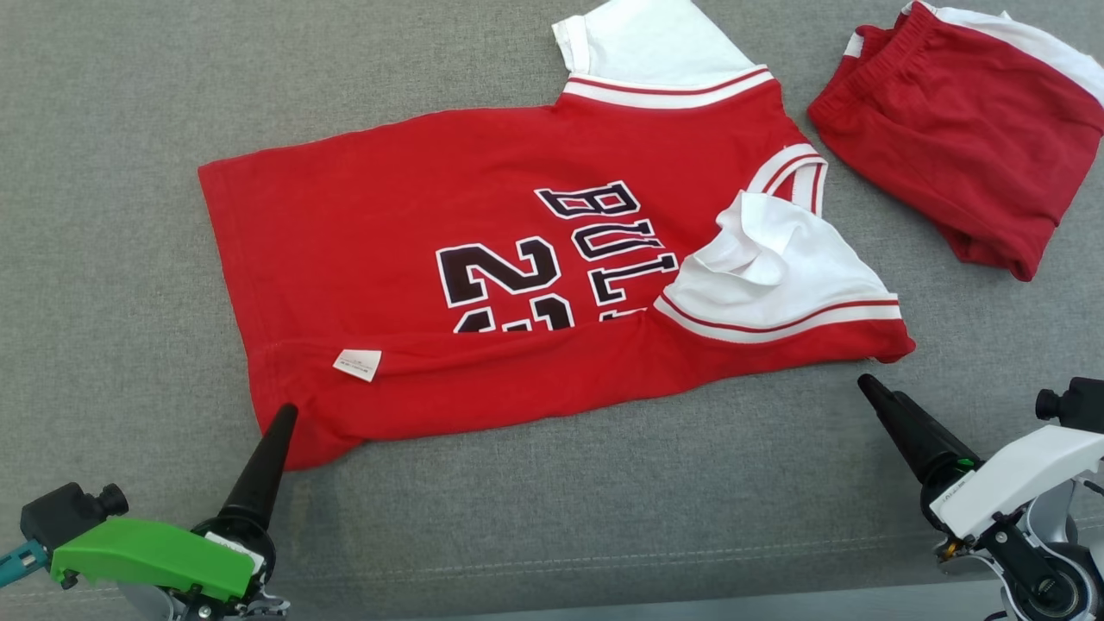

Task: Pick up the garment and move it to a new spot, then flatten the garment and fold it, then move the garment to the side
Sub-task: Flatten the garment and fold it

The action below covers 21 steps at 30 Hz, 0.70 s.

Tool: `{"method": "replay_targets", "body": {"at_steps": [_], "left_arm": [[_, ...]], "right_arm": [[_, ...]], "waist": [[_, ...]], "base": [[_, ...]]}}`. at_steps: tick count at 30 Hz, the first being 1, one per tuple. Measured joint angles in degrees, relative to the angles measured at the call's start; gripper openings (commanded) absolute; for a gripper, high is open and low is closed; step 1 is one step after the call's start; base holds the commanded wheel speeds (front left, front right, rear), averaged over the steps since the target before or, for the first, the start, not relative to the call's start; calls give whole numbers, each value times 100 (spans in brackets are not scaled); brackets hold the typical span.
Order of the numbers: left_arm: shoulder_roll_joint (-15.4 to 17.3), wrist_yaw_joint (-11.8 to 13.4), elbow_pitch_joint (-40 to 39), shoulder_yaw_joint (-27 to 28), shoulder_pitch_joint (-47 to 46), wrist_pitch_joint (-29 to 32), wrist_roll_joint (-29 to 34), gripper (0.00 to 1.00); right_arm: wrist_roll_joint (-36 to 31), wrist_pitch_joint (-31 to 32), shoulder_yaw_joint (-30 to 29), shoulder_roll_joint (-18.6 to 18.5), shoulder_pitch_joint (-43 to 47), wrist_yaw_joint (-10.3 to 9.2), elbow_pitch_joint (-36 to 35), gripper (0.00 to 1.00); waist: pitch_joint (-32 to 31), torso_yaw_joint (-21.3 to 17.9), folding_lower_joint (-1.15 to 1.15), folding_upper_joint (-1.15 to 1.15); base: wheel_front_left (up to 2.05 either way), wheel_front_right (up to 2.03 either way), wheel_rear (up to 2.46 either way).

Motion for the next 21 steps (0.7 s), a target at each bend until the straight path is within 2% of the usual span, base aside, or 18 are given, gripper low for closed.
{"method": "replay_targets", "body": {"at_steps": [9, 21], "left_arm": [[-164, 1, -59, -75, 74, -15, -52, 100], [-90, 67, -53, 83, 166, -141, -64, 100]], "right_arm": [[30, -79, 238, 277, 95, 51, -141, 100], [31, -220, 316, 480, 60, 53, -194, 100]], "waist": [[46, 17, 0, 0], [62, 32, 0, 0]], "base": [[0, 0, 0], [0, 0, 0]]}}
